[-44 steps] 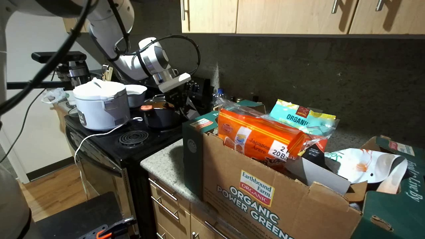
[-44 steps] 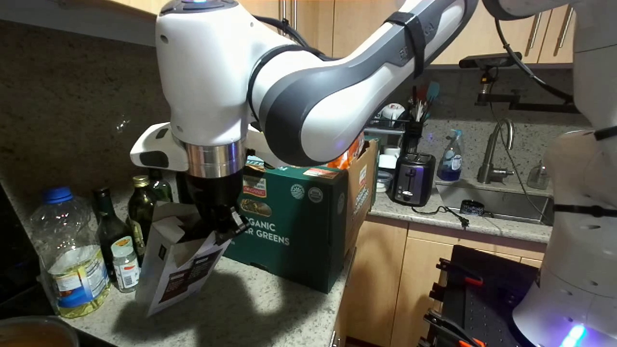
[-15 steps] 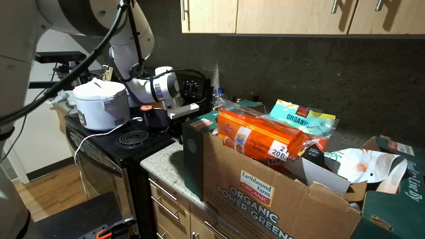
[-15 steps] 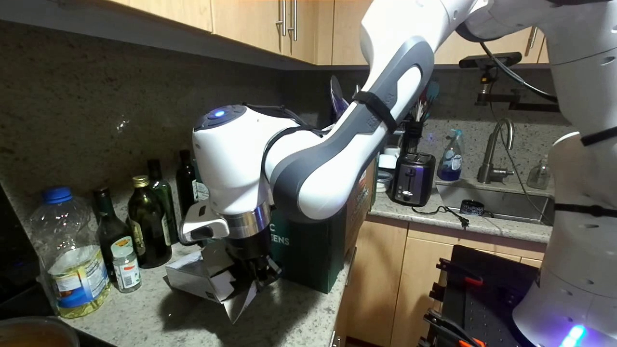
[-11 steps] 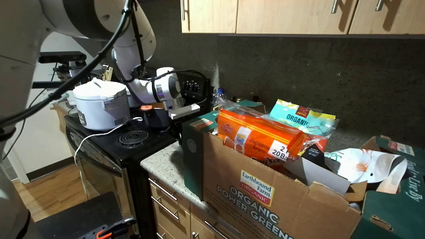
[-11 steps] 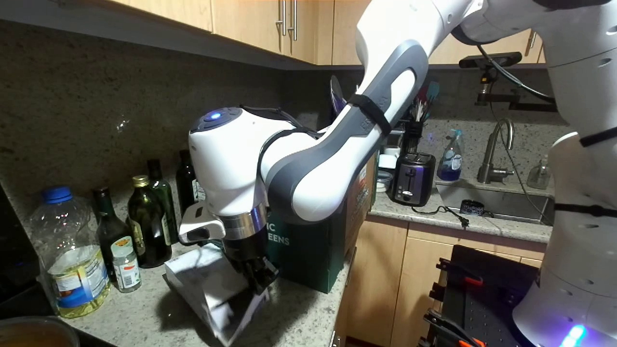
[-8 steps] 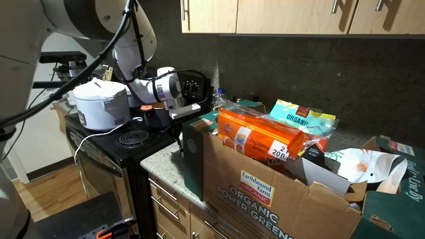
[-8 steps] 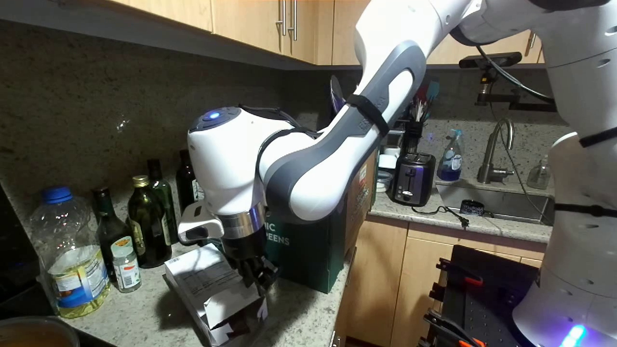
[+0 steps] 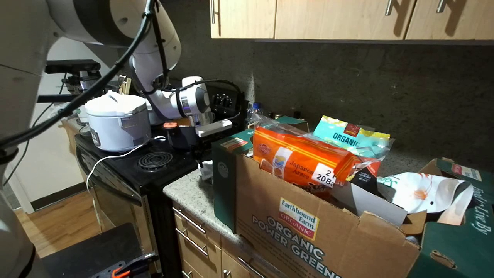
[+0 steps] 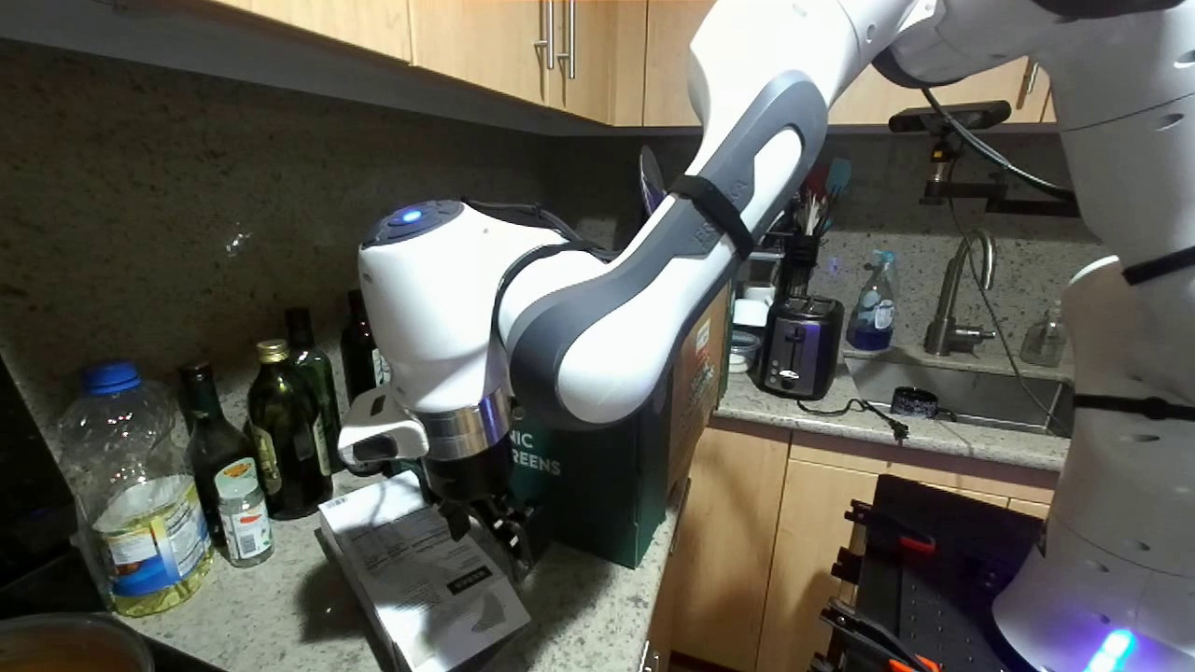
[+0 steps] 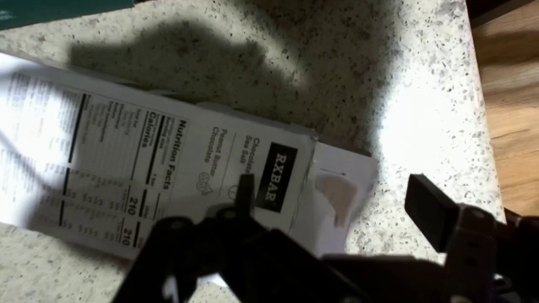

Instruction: Lay the box on its side

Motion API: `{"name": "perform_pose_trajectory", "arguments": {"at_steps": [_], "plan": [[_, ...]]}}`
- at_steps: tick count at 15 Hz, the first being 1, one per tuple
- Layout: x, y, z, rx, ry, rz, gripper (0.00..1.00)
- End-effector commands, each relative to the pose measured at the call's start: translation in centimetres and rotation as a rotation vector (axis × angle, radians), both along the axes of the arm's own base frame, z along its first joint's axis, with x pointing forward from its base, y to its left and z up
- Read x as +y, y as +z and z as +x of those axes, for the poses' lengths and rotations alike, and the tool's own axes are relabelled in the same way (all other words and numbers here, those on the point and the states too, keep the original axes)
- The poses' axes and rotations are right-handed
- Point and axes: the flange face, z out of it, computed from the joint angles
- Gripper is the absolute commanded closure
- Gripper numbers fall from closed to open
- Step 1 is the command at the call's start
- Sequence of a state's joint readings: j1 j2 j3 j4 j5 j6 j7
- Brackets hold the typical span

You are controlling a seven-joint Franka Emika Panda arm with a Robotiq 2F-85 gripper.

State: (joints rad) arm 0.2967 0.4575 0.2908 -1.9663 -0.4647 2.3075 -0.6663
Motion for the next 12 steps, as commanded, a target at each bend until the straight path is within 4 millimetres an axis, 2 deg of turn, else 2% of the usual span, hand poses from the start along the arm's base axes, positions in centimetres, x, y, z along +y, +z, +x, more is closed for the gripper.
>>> {"name": "perform_pose_trajectory", "arguments": {"at_steps": [1,5,6,10,12], "plan": [[0.5,2.3,-1.1,0.019,-0.015,0.034,0.11],[1.2,4.3,-2.7,0.031,-0.009,0.086,0.06],[1.3,4.7,-3.0,0.039,-0.012,0.088,0.0],[1.3,5.3,-4.2,0.088,0.011,0.08,0.0],[0.7,6.2,-4.2,0.083,-0.006,0.068,0.0]]}}
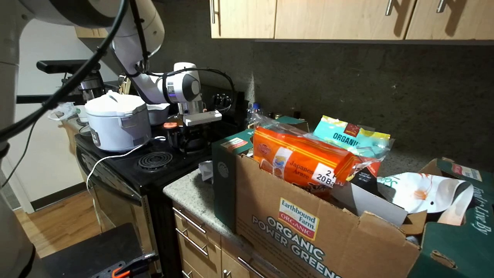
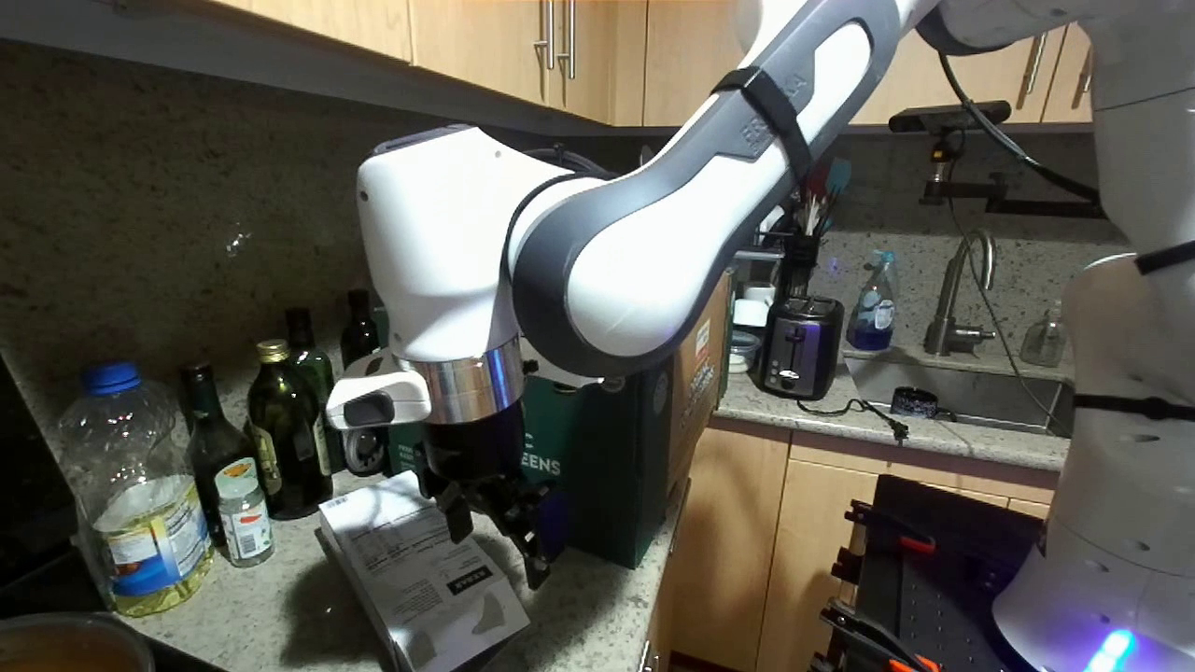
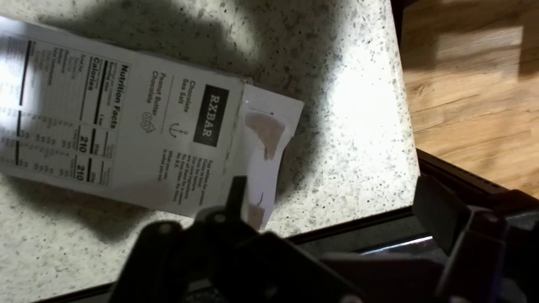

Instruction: Lay the box on its side

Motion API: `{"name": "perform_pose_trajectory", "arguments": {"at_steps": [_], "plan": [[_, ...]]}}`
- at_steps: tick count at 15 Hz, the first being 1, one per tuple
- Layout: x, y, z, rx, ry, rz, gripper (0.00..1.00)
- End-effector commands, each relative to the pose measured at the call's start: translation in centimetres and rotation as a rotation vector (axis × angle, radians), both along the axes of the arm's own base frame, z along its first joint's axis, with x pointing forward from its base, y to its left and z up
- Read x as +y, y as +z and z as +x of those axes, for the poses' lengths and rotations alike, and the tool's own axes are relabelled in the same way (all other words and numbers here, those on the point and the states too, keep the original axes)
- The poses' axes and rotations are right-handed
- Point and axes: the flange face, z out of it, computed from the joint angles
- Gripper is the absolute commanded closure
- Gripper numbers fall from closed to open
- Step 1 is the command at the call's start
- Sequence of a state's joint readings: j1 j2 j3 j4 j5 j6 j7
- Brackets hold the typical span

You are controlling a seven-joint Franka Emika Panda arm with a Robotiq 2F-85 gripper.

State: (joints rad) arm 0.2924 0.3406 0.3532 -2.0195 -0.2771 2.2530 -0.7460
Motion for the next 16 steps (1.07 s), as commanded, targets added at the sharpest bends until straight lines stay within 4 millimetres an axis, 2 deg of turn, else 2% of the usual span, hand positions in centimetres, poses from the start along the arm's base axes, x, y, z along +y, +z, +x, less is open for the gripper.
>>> {"name": "perform_pose_trajectory", "arguments": {"at_steps": [1,2,3,6,11,16], "plan": [[-1.7,2.3,-0.7,0.001,-0.011,-0.018,0.0],[-2.2,3.0,-0.5,-0.011,-0.024,-0.02,0.0],[-0.7,1.1,0.1,-0.005,-0.012,-0.011,0.0],[-1.5,2.4,0.4,-0.021,-0.027,-0.016,0.0],[-1.6,2.2,0.4,-0.013,-0.031,-0.019,0.0],[0.8,-0.1,-0.4,0.005,0.045,-0.026,0.0]]}}
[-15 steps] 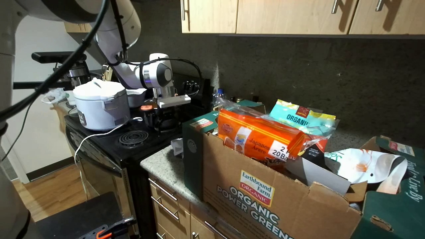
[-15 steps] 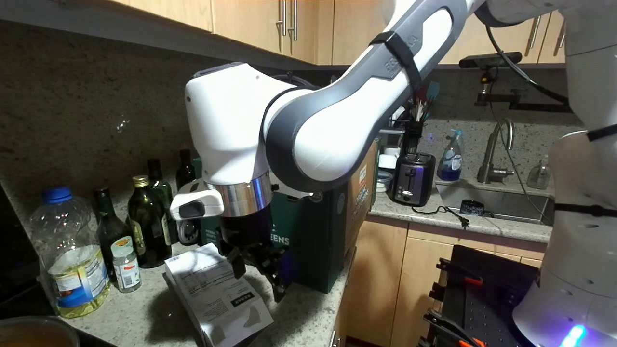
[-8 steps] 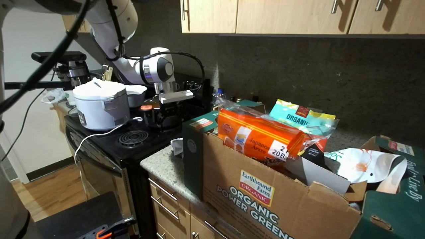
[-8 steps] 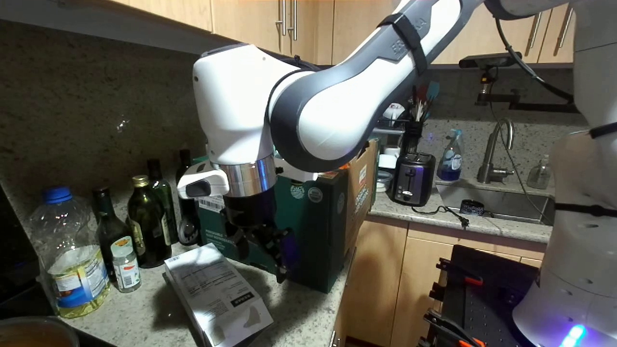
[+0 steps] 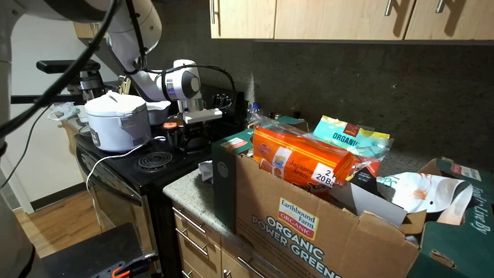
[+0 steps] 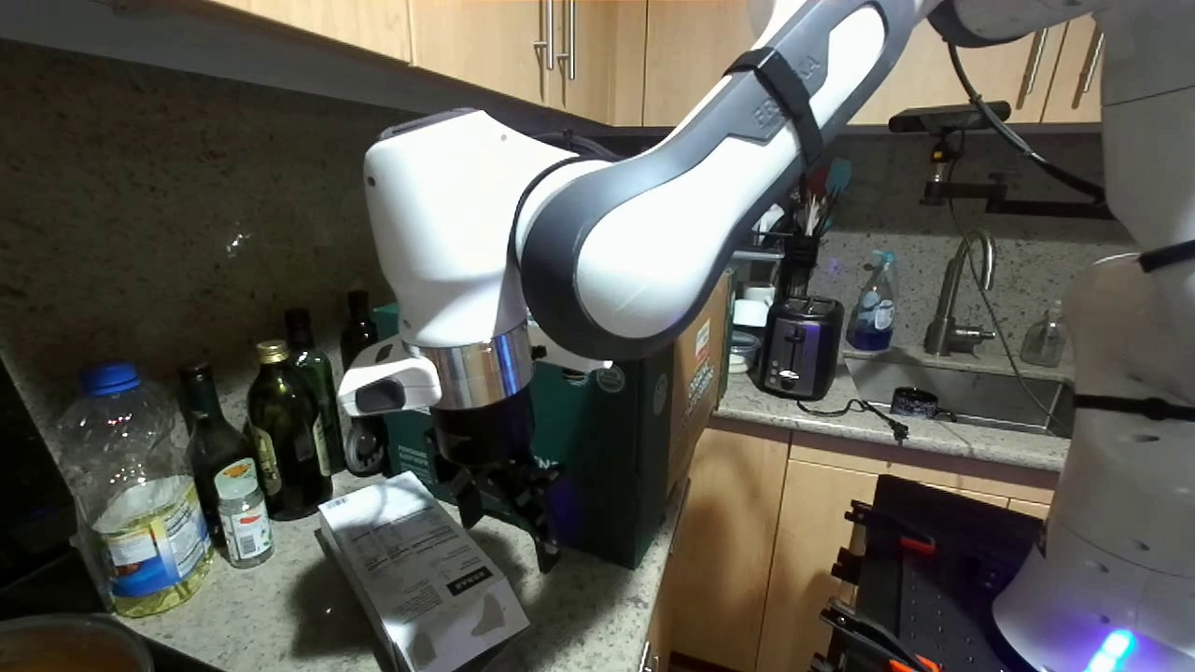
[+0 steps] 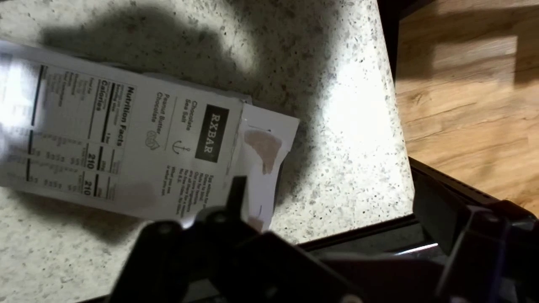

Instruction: Lay the box on its side

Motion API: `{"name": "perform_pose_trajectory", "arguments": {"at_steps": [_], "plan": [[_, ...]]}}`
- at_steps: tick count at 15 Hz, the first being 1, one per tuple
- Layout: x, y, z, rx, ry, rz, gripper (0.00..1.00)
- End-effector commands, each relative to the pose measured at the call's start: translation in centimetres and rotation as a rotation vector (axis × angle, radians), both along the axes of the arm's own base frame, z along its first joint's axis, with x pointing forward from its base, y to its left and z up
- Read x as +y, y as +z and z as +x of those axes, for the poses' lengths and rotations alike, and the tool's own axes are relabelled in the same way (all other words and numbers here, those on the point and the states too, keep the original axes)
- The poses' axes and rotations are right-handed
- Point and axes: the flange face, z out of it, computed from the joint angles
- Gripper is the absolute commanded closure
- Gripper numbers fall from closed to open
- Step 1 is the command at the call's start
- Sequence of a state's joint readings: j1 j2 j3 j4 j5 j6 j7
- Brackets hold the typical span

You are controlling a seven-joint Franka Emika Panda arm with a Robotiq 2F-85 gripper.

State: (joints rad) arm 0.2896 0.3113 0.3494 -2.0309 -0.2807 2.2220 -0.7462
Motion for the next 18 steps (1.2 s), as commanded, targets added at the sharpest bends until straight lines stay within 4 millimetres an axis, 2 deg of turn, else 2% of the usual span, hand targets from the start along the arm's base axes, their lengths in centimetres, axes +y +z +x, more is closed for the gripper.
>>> {"name": "perform_pose_trajectory", "arguments": {"at_steps": [1,2,3,5,6,9,14,18], "plan": [[2.2,-1.6,-0.6,0.01,0.066,-0.004,0.0],[2.7,-2.2,-1.0,0.013,0.079,-0.006,0.01],[3.2,-2.8,-1.3,0.017,0.094,-0.008,0.25],[4.1,-3.8,-2.1,0.023,0.119,-0.02,0.29],[4.4,-4.5,-2.4,0.025,0.133,-0.029,0.35],[4.9,-6.4,-2.6,0.02,0.177,-0.045,0.61],[5.4,-9.7,-1.7,-0.003,0.201,-0.022,0.98],[6.3,-11.8,-0.6,-0.022,0.21,0.015,1.0]]}}
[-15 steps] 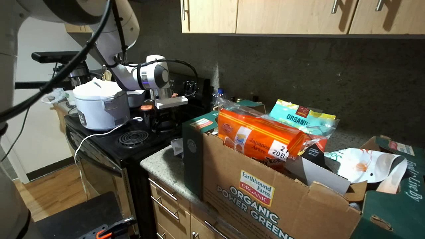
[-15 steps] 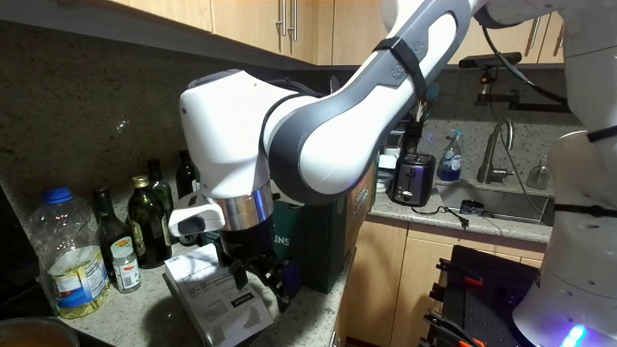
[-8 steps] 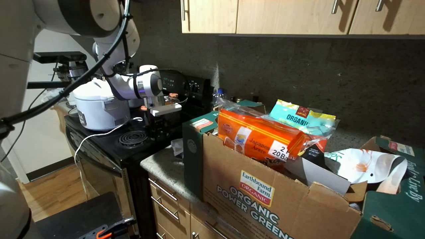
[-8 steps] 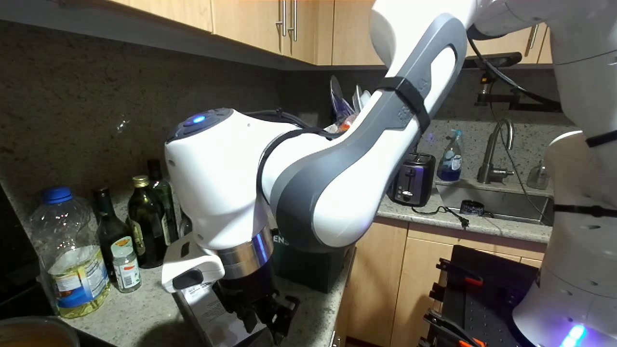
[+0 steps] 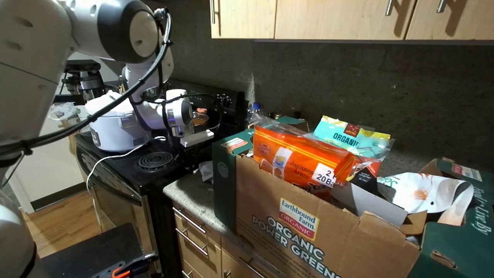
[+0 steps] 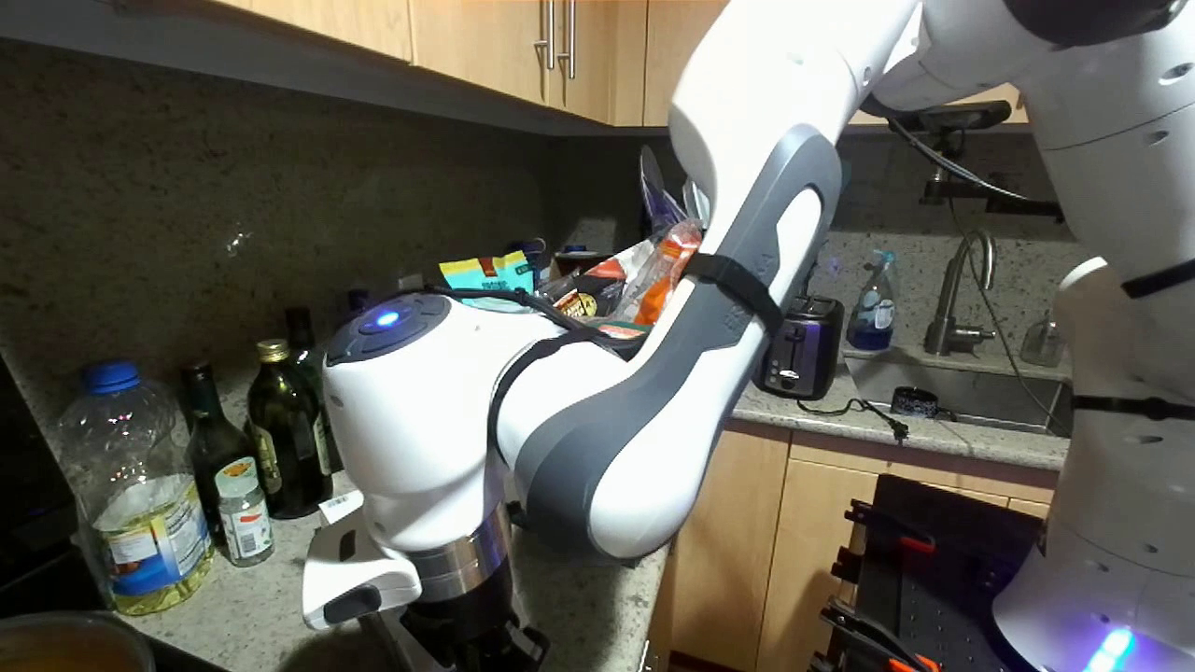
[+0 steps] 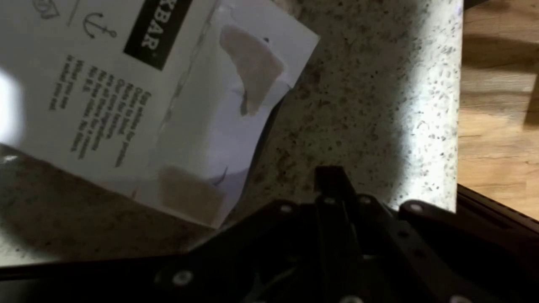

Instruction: Lay the box on its side

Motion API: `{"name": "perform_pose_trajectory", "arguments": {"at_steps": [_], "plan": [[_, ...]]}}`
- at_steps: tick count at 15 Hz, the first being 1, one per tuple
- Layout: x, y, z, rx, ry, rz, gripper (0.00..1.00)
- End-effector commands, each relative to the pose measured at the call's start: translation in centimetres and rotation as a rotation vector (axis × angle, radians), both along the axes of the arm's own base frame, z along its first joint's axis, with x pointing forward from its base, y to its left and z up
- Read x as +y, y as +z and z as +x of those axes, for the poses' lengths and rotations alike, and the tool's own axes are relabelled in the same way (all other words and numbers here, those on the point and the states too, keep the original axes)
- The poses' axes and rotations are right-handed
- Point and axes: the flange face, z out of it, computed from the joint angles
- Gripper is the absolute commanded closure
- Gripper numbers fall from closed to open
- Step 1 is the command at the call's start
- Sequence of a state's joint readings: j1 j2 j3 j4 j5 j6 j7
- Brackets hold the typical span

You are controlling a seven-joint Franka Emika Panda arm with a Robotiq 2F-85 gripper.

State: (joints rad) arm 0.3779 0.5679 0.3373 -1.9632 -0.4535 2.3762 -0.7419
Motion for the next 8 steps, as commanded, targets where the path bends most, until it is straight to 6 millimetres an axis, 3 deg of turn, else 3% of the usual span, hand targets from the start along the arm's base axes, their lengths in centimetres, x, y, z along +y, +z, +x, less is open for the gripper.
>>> {"name": "perform_pose_trajectory", "arguments": {"at_steps": [1,8], "plan": [[1.5,-1.6,1.3,-0.034,0.004,0.032,1.0],[3.2,-2.7,2.4,-0.125,0.008,0.007,1.0]]}}
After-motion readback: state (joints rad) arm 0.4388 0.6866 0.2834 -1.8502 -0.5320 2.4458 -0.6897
